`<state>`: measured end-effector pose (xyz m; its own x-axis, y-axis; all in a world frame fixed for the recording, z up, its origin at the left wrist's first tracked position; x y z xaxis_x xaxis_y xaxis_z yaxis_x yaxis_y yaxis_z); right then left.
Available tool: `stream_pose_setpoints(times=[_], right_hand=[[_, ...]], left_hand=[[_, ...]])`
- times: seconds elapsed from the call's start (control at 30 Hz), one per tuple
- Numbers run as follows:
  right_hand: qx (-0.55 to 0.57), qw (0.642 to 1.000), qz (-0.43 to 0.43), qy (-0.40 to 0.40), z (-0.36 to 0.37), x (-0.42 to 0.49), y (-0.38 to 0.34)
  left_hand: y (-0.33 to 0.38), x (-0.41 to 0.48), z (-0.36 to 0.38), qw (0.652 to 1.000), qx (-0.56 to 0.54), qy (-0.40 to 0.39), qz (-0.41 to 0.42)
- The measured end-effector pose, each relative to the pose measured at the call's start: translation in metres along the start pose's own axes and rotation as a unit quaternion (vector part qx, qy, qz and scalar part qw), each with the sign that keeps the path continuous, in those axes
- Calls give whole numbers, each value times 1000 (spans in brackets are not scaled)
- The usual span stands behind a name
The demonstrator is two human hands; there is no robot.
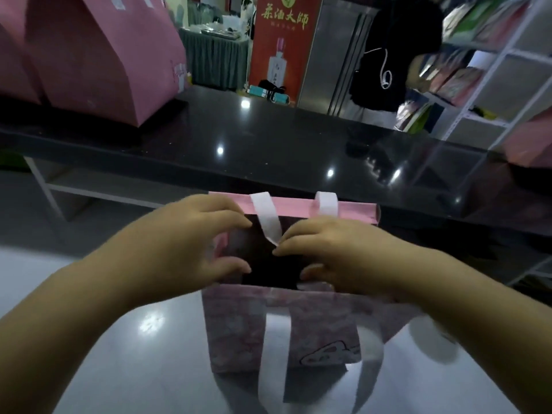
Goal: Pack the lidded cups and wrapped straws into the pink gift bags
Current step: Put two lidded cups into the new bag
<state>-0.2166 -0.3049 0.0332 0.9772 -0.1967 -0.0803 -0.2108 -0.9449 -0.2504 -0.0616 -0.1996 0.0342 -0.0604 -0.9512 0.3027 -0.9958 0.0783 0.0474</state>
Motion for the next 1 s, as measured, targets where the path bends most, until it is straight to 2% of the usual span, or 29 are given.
stream_pose_setpoints(times=[0.23, 0.4, 0.5, 0.73, 0.87, 1.0], right_hand=[[44, 982, -30, 181, -61, -86, -3], [65, 970, -7, 233, -64, -159, 30], [65, 973, 57, 213, -52, -200, 61], [15, 966, 242, 87, -3, -269, 154], [15, 953, 300, 49, 21, -280, 200], [41, 945, 321, 48, 41, -269, 232]], left_hand=[[53, 19, -43, 993, 28, 97, 58], [131, 38, -45, 990, 32, 90, 107], [183, 51, -31, 989, 32, 70, 123], [283, 83, 29, 980, 56, 47, 182], [308, 101, 75, 986, 86, 3, 144], [312, 110, 111, 983, 130, -79, 106]])
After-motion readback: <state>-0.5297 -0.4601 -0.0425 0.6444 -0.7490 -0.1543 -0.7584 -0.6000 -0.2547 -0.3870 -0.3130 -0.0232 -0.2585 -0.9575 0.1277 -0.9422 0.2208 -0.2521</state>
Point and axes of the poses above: each hand's wrist, its own x-axis towards the middle knuckle, its own z-axis out of the palm, y = z × x, the point moved 4 cm from there along x, towards the middle knuckle, and after that the axes turned 14 degrees about x, right-handed, at the moved point
